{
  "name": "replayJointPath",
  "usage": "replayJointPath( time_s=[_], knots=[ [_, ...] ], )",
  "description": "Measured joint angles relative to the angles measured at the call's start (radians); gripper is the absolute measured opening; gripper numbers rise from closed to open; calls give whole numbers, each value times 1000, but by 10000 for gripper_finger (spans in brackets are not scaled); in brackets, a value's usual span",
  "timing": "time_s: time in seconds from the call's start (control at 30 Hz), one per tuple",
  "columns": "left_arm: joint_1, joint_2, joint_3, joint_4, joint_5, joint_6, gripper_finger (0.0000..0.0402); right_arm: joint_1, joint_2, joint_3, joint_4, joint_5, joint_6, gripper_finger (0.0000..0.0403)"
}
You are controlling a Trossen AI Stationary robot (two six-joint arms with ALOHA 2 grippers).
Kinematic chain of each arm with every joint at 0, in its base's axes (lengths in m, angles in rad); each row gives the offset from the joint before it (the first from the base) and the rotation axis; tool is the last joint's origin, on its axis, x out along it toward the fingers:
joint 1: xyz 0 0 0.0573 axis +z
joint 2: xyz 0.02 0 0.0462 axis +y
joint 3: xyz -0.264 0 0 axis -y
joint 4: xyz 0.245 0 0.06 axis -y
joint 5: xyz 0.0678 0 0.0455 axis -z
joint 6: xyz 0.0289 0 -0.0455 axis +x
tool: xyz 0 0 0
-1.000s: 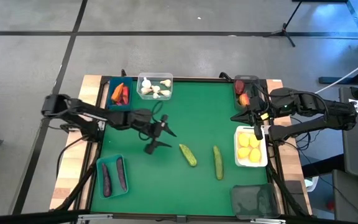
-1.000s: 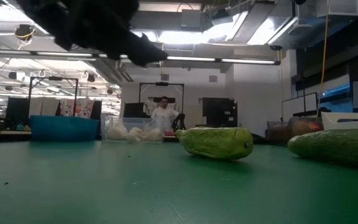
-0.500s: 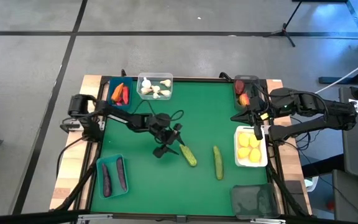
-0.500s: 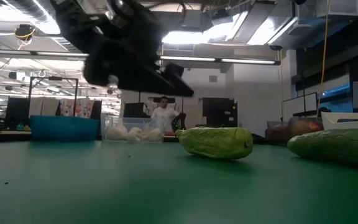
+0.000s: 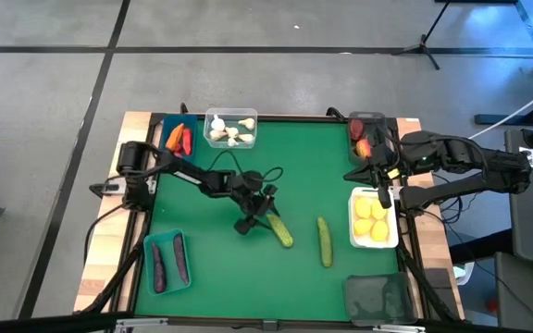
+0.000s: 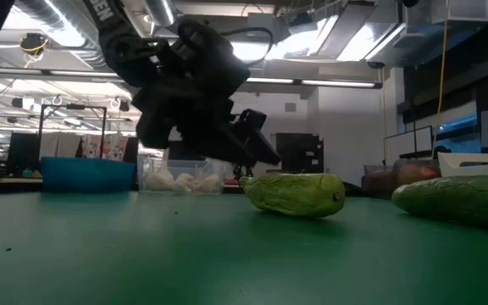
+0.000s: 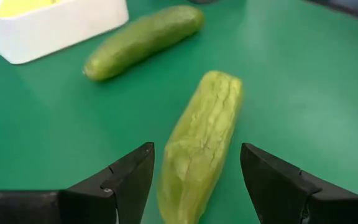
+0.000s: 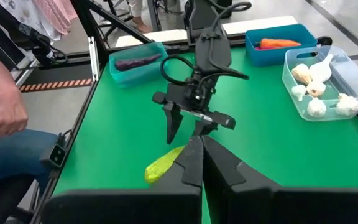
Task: Sort produce into baskets
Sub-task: Put the green cucumber into the bottom black bin
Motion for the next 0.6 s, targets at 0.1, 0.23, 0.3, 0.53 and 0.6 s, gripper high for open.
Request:
replayJointPath(
  time_s=[0.1, 0.23, 0.3, 0.53, 0.6],
  knots=[
    [-10, 9, 0, -1, -22, 19, 235, 0, 1, 0, -15, 0, 0, 1],
    [-11, 8, 2, 1, -43, 46, 235, 0, 5, 0, -19, 0, -1, 1],
    [-11, 8, 2, 4, -55, 62, 235, 0, 5, 0, -18, 0, -1, 1],
    [-11, 38, 3, 9, -49, 75, 235, 0, 5, 0, -18, 0, -4, 1],
    [-12, 50, 3, 16, -44, 78, 235, 0, 5, 0, -18, 0, -17, 1]
  ],
)
